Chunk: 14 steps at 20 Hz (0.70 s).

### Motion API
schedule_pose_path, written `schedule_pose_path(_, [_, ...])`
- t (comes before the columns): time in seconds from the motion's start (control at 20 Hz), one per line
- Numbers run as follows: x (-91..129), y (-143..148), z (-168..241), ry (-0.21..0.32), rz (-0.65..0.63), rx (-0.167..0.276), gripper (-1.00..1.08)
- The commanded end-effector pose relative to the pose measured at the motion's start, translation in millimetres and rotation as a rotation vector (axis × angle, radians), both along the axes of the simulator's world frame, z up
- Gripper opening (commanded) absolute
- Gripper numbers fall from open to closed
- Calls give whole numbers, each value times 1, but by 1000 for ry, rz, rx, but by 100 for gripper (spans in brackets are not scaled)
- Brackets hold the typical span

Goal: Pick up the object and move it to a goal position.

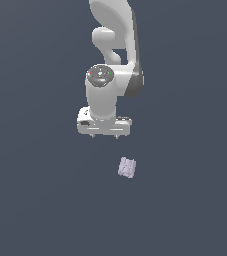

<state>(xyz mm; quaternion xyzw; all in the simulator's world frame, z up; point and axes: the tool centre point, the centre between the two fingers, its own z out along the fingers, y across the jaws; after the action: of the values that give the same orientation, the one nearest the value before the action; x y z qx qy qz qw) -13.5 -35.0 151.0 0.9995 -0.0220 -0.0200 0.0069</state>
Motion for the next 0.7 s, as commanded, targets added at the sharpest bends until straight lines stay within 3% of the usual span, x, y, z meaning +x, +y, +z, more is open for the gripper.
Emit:
schedule_pose_path(0.0, [0, 0, 0, 0, 0, 0, 100])
schedule_pose_path(0.65, [10, 7, 8, -22, 14, -17, 100])
